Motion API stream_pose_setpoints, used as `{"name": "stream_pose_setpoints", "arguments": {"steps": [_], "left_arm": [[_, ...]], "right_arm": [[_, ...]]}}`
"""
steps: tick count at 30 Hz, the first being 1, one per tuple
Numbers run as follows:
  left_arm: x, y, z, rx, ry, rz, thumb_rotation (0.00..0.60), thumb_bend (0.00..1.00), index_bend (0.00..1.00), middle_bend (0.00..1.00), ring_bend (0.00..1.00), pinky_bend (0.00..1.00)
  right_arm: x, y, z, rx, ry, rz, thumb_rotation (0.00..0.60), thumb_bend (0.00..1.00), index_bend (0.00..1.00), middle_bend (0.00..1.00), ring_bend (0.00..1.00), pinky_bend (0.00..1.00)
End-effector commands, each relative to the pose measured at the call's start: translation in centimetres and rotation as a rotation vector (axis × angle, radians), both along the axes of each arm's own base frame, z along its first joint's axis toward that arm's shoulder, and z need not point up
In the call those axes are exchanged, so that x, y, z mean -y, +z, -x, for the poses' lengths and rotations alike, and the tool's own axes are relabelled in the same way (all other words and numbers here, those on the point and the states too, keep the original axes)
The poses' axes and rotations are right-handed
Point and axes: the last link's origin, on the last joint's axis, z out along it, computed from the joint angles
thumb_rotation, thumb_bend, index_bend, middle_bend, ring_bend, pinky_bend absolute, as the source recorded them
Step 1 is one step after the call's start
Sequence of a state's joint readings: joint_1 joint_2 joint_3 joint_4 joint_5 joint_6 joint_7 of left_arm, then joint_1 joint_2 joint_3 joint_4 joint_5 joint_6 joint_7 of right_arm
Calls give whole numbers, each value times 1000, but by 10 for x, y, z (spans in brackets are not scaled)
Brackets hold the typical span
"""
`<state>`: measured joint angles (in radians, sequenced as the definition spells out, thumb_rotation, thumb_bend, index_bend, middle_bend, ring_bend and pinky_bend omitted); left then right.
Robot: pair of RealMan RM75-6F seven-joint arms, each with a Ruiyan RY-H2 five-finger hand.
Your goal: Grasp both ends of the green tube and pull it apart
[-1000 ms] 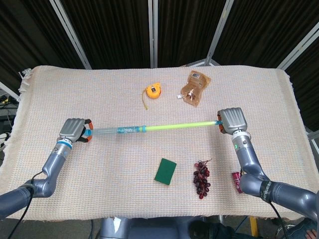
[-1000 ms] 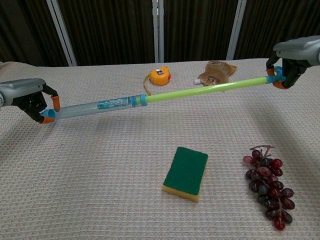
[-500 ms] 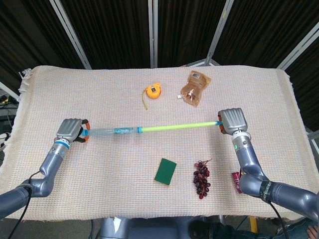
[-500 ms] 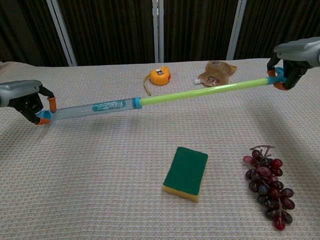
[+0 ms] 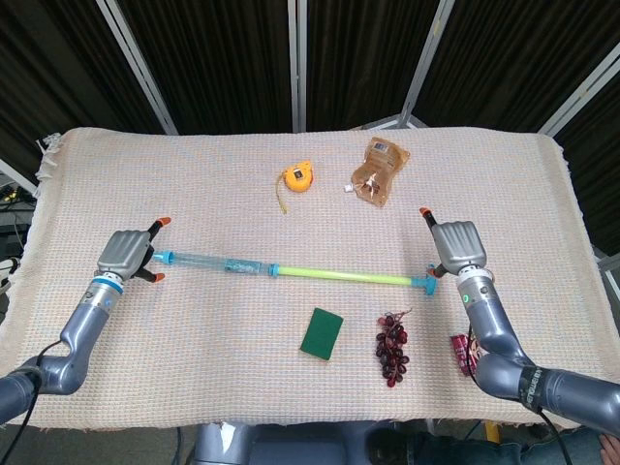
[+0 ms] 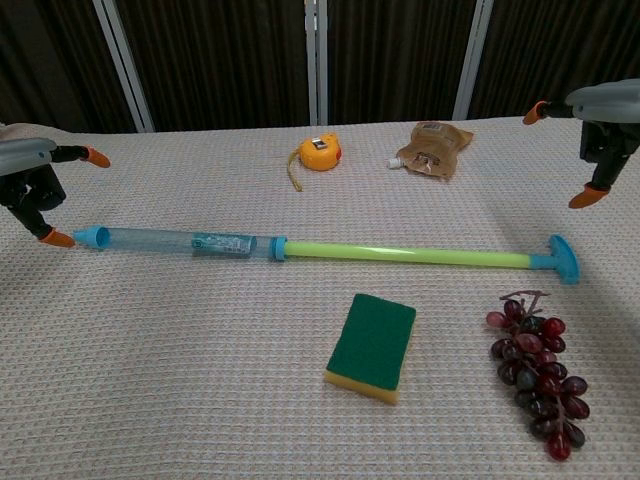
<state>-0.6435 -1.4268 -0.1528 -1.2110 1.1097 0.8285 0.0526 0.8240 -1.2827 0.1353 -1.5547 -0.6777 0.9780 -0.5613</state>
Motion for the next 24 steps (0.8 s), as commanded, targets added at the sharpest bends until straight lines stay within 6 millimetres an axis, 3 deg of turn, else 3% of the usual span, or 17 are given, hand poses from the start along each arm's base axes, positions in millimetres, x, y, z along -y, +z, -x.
{"name": "stream_pose_setpoints", "arguments": {"steps": [1, 4, 5, 7, 9, 10, 12, 13, 15, 20, 24], "left_arm": [[18, 33, 0, 18, -24, -72, 600, 127, 102, 829, 803, 992], [35, 52, -2, 48, -42, -124, 600, 112, 101, 685, 698, 874], [43, 59, -2, 56, -50, -147, 600, 92, 88, 577, 611, 752], [60, 70, -1, 62, -64, -181, 600, 38, 36, 328, 376, 468], [78, 79, 1, 55, -70, -199, 600, 4, 2, 110, 147, 231], [91, 84, 1, 49, -71, -209, 600, 0, 0, 35, 59, 120], [108, 91, 2, 34, -69, -221, 600, 0, 0, 0, 0, 17], [127, 97, 5, 19, -53, -237, 600, 0, 0, 0, 0, 1], [150, 103, 4, 3, -49, -277, 600, 0, 0, 0, 0, 0], [183, 104, 5, -51, -57, -331, 600, 0, 0, 0, 0, 0], [193, 105, 4, -47, -62, -341, 600, 0, 0, 0, 0, 0]], "right_arm": [[-21, 25, 7, 53, 34, 53, 600, 0, 0, 931, 977, 1000], [-37, 42, 14, 90, 63, 87, 600, 0, 0, 817, 881, 969], [-44, 49, 17, 103, 75, 100, 600, 0, 0, 755, 828, 919], [-58, 61, 24, 125, 98, 129, 600, 0, 0, 606, 700, 741], [-72, 72, 33, 145, 116, 153, 600, 0, 0, 398, 482, 459], [-82, 78, 38, 157, 126, 167, 600, 0, 0, 318, 387, 360], [-97, 87, 48, 160, 147, 192, 600, 0, 0, 123, 153, 138], [-112, 96, 58, 147, 163, 230, 600, 0, 0, 46, 60, 54], [-134, 100, 69, 174, 190, 262, 600, 0, 0, 0, 0, 0], [-171, 105, 84, 195, 226, 307, 600, 0, 0, 0, 0, 0], [-185, 106, 89, 162, 248, 328, 600, 0, 0, 0, 0, 0]]}}
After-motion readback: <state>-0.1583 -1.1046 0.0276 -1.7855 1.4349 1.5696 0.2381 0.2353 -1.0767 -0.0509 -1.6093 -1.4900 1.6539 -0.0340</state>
